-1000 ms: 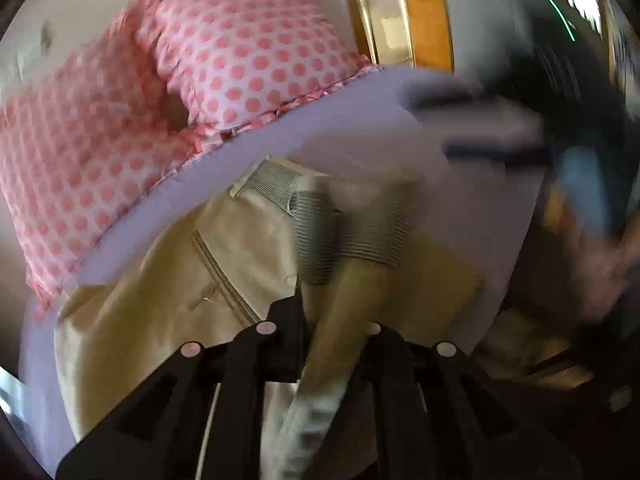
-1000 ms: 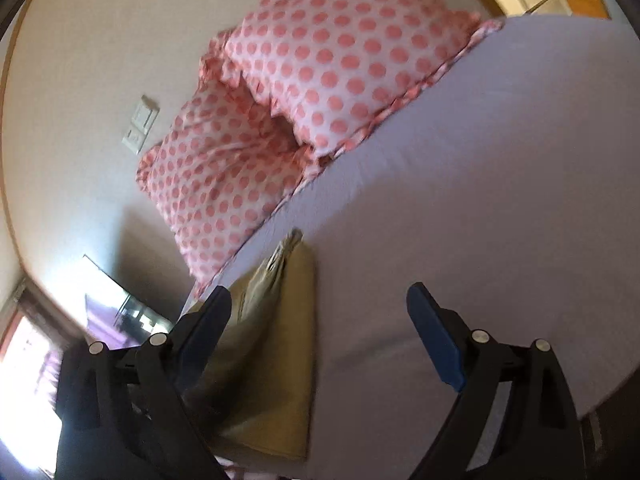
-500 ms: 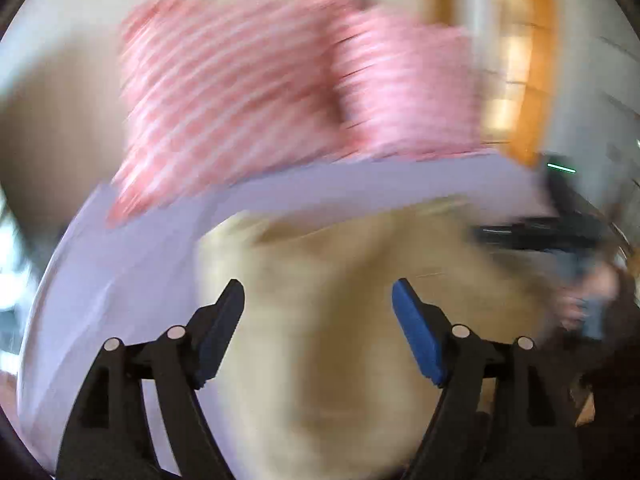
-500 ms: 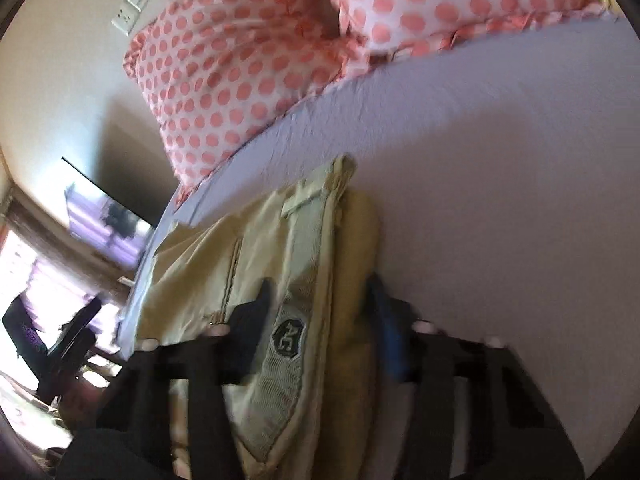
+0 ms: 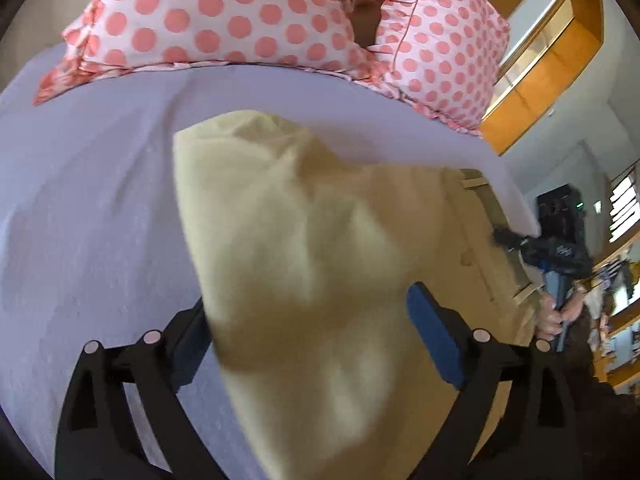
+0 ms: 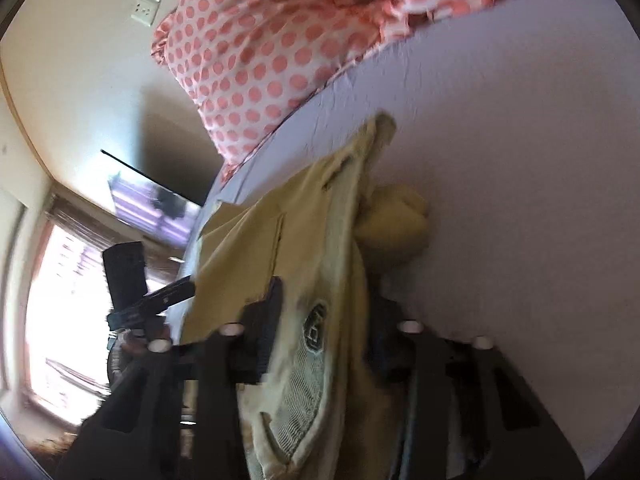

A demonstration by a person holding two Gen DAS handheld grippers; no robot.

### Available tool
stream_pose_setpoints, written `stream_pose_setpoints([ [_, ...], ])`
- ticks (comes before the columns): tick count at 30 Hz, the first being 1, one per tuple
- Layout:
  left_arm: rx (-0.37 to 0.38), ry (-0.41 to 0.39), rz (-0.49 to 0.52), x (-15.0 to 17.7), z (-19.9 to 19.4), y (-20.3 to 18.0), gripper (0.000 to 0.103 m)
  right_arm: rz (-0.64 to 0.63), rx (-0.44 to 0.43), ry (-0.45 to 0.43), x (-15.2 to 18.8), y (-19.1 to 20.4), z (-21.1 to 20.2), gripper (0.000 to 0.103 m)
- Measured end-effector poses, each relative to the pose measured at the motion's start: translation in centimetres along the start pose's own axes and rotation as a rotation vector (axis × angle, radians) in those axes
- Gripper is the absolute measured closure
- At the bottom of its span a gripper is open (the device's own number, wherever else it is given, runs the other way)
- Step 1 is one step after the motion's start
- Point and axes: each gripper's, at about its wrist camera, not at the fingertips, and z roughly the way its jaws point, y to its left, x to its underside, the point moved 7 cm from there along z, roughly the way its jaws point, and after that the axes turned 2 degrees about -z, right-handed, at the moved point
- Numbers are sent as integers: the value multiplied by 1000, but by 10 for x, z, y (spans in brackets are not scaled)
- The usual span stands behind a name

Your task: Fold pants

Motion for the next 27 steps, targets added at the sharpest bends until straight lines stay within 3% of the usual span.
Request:
stream_pose_setpoints([
  [1, -1, -7, -20, -2, -2, 2, 47, 29, -32, -3, 0, -2, 0, 84],
  [3, -5, -17, -66, -9, -4, 10, 83, 37, -41, -19, -2, 0, -3, 87],
  [5, 28, -32, -103, -15, -10, 13, 91, 21, -45, -36, -11, 9, -6, 88],
  [6, 4, -44, -88, -19, -12, 11, 92, 9, -44, -45, -17, 16, -6, 88],
  [10, -119, -99, 23, -53, -11, -6, 94, -80, -3, -101, -62, 41, -10, 88],
  [14, -187, -191, 44, -112, -1, -10, 93, -105, 79, -208, -116, 34, -12, 89],
  [16, -270, -182, 59, -130, 18, -3, 87, -62, 136, -240, -135, 10, -6, 88],
  [18, -445, -104, 63, -136, 51, 16, 85, -9, 234, -211, -139, -21, 8, 87],
  [19, -466, -68, 64, -133, 64, 22, 79, 20, 316, -174, -137, -40, 19, 80],
  [20, -457, -56, 62, -130, 69, 25, 78, 41, 358, -155, -134, -52, 22, 69],
  [22, -450, -99, 49, -124, 54, 26, 77, 62, 380, -171, -131, -58, 13, 63],
  [24, -441, -147, 32, -118, 32, 26, 78, 33, 426, -267, -134, -47, -18, 59],
  [26, -389, -217, 20, -114, 8, 18, 71, 5, 345, -326, -133, -28, -35, 41],
  [27, -341, -235, 15, -113, 1, 10, 62, -1, 296, -320, -132, -18, -36, 34],
])
